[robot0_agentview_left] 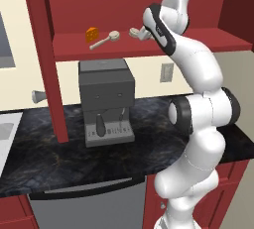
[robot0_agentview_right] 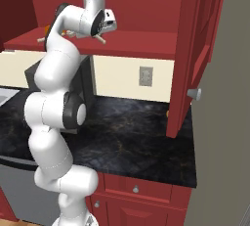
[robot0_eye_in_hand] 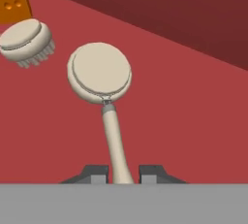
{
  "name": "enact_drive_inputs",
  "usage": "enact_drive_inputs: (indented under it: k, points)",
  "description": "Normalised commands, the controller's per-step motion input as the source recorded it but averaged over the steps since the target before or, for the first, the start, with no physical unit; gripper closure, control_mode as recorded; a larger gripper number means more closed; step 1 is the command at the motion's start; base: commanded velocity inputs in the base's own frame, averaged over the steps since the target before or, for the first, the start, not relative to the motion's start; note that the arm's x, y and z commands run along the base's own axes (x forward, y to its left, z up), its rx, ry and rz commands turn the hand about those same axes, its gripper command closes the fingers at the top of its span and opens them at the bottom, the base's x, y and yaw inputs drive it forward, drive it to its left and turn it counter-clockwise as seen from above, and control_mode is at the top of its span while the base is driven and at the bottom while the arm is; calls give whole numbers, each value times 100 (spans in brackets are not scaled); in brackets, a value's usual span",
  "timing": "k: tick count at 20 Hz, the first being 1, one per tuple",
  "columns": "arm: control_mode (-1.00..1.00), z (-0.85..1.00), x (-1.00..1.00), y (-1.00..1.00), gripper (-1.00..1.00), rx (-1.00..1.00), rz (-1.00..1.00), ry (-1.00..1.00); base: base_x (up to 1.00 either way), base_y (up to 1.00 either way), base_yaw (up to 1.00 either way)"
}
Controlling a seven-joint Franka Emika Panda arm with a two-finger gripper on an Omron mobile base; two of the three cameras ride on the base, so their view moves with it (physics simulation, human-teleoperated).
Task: Pick the dish brush and dish brush from the cabinet and place them on the counter.
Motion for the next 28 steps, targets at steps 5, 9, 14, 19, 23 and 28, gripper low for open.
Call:
enact_drive_inputs:
  k: [5, 9, 14, 19, 23, 28]
  points:
    - [-100, 6, -47, -5, 100, 0, -1, 0, 0, 0, 0]
    - [-100, 6, -65, -10, 100, 1, -2, -2, 0, 0, 0]
    - [-100, 0, -95, -22, 100, 5, 0, -7, 0, 0, 0]
    - [-100, 0, -100, -21, 100, 3, 0, -4, 0, 0, 0]
    - [-100, 0, -100, -26, 100, 1, 0, -5, 0, 0, 0]
    - [-100, -1, -97, -25, 100, 0, 1, -5, 0, 0, 0]
